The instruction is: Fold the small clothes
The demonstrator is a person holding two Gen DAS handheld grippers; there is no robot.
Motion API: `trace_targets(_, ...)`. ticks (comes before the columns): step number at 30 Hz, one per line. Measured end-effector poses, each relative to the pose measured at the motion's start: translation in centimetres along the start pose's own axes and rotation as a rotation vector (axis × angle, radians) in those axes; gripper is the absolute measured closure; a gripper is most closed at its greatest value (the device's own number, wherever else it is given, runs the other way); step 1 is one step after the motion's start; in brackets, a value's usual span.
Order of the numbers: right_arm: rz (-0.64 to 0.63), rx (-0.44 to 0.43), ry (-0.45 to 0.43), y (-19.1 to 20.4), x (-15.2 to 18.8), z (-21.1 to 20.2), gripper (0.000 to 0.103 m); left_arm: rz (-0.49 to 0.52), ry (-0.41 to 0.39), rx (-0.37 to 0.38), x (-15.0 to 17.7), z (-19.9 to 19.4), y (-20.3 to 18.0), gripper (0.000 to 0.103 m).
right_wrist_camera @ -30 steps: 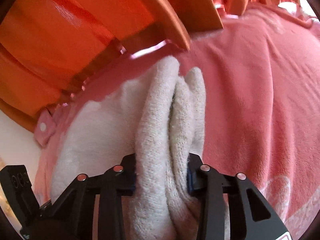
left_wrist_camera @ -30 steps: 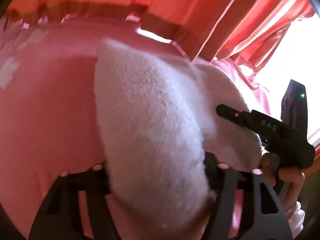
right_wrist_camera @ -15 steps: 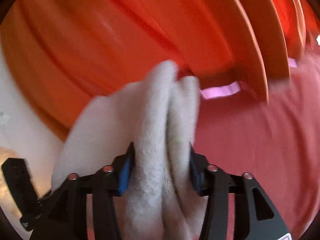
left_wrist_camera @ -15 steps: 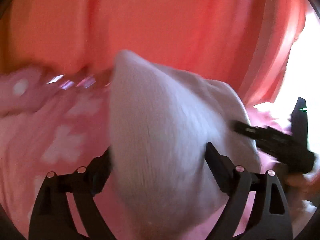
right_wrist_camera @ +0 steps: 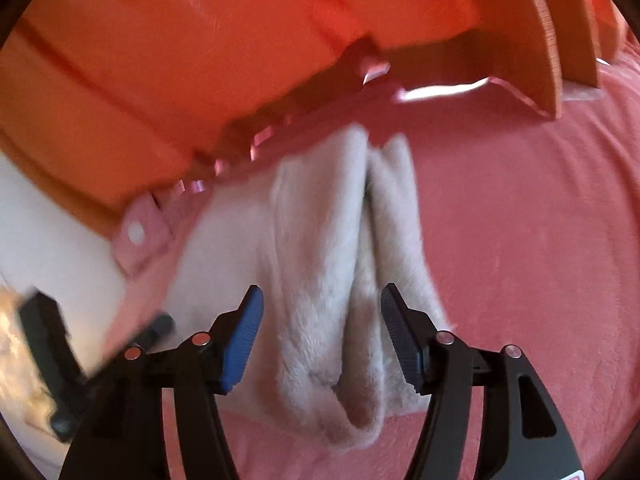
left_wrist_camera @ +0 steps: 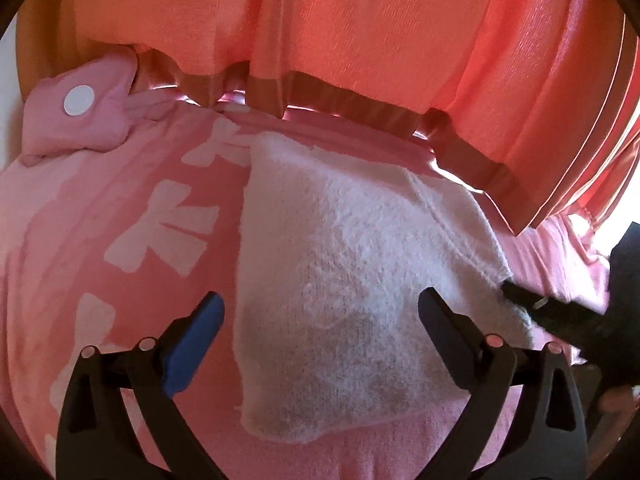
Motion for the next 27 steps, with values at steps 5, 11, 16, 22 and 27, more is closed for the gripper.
trace_targets(5, -0.144, 0.062, -0.149, 2.7, -0.8, -2.8, 0.087, 0.009, -0.002, -0.017, 0.3, 0.1, -0.2, 0.008)
trace_targets(11, -0.057, 0.116, 0.027, -1.1, -0.8, 1.5, 0.084, 0.042, 0.024, -0.091, 0.8, 1.3, 0.0, 0.006)
trace_targets(16, -0.029, 0.054, -0.103, -0.2, -2.0, -2.5, 0.067, 0.011, 0.034, -0.054, 0.7, 1.1, 0.3, 0.005)
trace_targets(22, 0.045, 0.062, 0.037, -2.2, -1.7, 1.5, 0.030, -0.053, 0.110, 0.018, 1.1, 3.3, 1.2, 0.005)
trace_targets(27, 0.054, -0.060, 0.026, -1.7, -2.0, 2.8, 0.059, -0.112, 0.157, 0.185, 0.8, 5.2, 1.1, 0.008)
Point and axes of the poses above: each gripper's, at about its wrist camera, not at the fingertips, and z roughly the way its jaws point, y to its left, x to its underside, the point moved 6 cm from there along z, roughly the way its jaws point, and after that the axes turned 10 degrees about y, right-handed, at the moved point
